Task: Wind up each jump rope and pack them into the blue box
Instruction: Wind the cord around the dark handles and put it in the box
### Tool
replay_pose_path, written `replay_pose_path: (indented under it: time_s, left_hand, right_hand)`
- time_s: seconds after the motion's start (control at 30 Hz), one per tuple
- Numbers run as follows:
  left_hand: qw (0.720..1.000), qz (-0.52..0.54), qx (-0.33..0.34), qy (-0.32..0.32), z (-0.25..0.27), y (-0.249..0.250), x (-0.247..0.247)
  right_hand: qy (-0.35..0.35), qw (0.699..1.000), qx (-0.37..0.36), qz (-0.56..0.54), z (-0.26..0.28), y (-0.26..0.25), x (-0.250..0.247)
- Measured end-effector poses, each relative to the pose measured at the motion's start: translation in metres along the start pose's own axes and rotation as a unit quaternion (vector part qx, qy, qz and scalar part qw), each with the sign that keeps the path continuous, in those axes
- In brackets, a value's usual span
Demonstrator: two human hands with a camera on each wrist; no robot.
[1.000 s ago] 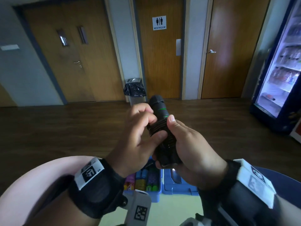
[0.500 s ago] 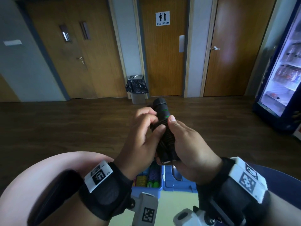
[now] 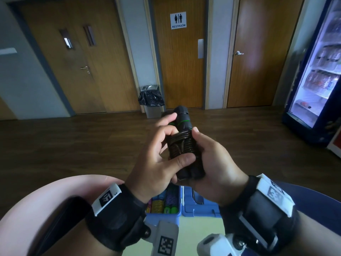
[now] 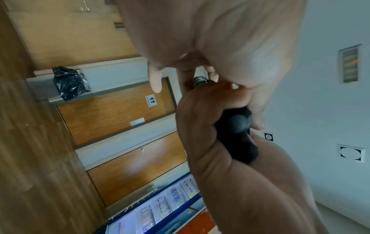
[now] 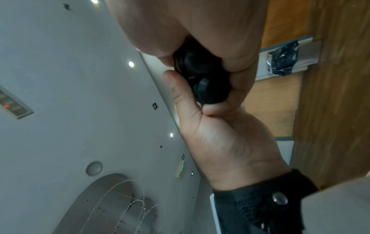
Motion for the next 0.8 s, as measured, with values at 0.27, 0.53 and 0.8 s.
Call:
replay_pose_path:
  time_s: [0.27,0.53,0.8]
  left_hand:
    - [1.000,0.022,0.008,0.012,0.001,-0.001,0.001]
    - [0.999,0.020,-0.018,0.036,0.008,0.000,-0.004]
    - [0.997,0.019,-0.027,0.063,0.012,0.007,-0.010]
  right_hand:
    - [-0.013,0.997,-0.068,0.044,-0.002,-0.002,-0.001]
    - [-0.013,0.995,-0.083,0.061,0.003,-0.001,0.000]
    - [-0.050,0.997,-0.058,0.031,-0.001,0.012,0.008]
Point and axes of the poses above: each hand's wrist, its own z-axis away from the middle knuckle, its own x-axis out of the palm, y = z × x, the point moved 8 cm from there along -z, towards the middle knuckle, and after that the axes turned 2 degrees about x, right-handed, at the moved point
